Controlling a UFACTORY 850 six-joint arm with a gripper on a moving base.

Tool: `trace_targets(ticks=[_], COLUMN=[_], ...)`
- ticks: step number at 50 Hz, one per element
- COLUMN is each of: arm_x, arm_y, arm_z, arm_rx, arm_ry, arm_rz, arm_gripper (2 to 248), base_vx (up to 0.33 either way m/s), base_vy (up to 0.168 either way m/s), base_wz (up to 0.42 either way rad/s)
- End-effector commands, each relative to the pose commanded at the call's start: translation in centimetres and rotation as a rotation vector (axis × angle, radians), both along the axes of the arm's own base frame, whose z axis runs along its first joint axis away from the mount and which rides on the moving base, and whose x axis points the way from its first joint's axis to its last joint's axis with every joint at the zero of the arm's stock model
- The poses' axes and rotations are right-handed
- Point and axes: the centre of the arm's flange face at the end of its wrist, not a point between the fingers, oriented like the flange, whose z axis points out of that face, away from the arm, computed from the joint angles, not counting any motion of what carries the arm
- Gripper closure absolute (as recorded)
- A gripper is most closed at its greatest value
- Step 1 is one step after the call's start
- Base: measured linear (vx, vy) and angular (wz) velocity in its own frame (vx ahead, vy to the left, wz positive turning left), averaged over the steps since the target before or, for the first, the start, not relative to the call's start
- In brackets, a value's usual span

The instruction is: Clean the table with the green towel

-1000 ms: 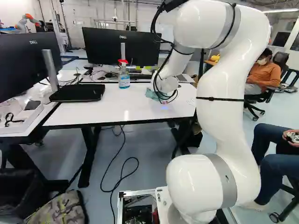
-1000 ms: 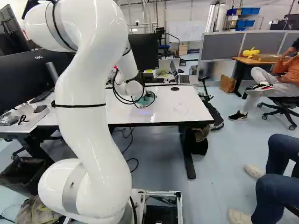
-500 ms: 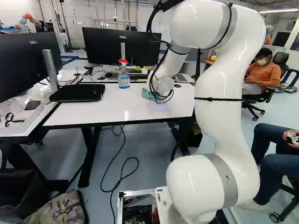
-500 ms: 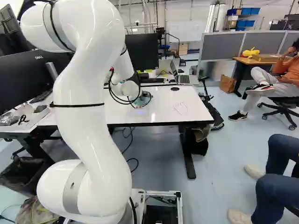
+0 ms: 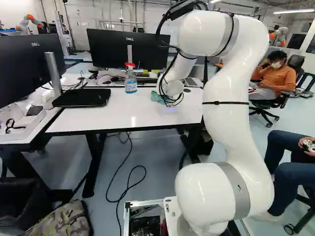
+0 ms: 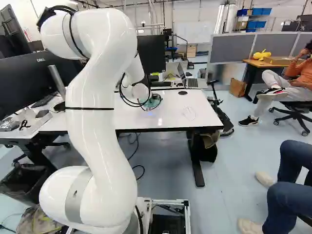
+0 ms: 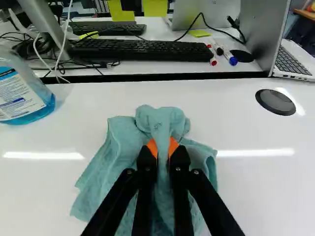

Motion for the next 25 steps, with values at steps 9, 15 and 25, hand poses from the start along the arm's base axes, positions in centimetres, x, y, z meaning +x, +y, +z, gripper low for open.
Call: trace_targets(ticks=[9, 15, 25], arm_x=[-0.2, -1.0, -2.8], arm_y=[-1.4, -2.0, -2.3], arm_z=[0.0, 0.1, 0.3], arm_rx=[0.0, 0.0, 0.001], arm_ry=[0.001, 0.007, 0.02], arm_rz=[-0.023, -0.033, -0.04], arm_gripper=[207, 207, 207], base_vx=[0.0, 0.0, 0.0], base_vy=[0.0, 0.0, 0.0], base_wz=[0.0, 0.0, 0.0])
